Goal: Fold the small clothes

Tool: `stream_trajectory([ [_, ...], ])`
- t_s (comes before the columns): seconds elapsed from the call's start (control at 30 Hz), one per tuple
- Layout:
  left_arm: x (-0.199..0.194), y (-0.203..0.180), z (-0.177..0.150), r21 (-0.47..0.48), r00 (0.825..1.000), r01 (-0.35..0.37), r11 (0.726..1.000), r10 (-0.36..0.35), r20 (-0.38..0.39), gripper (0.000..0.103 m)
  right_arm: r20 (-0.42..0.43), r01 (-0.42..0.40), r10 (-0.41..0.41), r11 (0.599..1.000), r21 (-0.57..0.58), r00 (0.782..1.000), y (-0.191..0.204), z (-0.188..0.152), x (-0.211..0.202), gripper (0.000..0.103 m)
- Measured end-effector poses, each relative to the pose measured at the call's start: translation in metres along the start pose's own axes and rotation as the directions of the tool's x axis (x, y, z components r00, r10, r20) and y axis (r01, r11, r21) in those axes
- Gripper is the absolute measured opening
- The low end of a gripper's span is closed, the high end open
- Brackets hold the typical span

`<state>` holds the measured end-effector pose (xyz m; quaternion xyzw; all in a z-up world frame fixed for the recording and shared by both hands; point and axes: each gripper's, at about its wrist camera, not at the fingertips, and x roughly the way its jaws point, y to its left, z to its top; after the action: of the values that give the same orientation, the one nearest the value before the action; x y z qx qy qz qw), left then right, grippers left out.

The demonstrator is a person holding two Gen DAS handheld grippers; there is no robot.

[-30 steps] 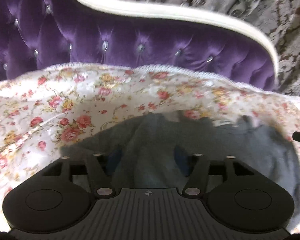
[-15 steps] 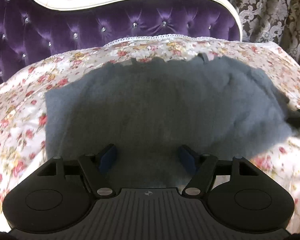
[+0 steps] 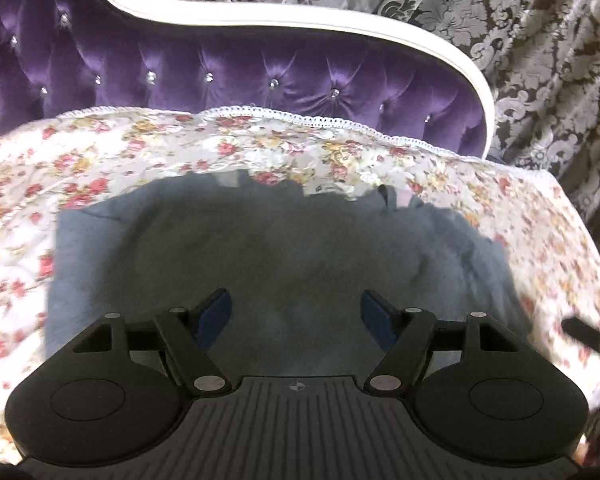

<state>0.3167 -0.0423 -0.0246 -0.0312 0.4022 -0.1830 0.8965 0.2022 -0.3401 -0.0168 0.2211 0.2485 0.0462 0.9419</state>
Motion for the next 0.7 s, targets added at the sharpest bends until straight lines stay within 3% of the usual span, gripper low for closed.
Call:
stream_trajectory([
  [0.17, 0.035, -0.009, 0.014, -0.017, 0.997, -0.080, 0.997, 0.080, 0.004, 0.070, -0.020, -0.024, 0.024, 1.000, 0.009, 0.999, -0.005, -0.011, 0.007, 0.097],
  [0.3, 0.066, -0.009, 0.016, 0.006, 0.987, -0.157, 0.988, 0.157, -0.044, 0.070, -0.018, -0.044, 0.045, 0.998, 0.043, 0.999, -0.012, -0.011, 0.007, 0.097],
  [0.43, 0.080, -0.020, 0.010, 0.126, 0.972, -0.226, 0.966, 0.231, -0.030, 0.079, -0.019, -0.053, 0.053, 0.998, 0.038, 0.998, -0.012, -0.010, 0.007, 0.097],
  [0.7, 0.080, -0.016, 0.013, 0.108, 0.977, -0.204, 0.973, 0.210, -0.046, 0.080, -0.024, -0.062, 0.065, 0.993, 0.101, 0.998, -0.023, -0.008, 0.010, 0.097],
])
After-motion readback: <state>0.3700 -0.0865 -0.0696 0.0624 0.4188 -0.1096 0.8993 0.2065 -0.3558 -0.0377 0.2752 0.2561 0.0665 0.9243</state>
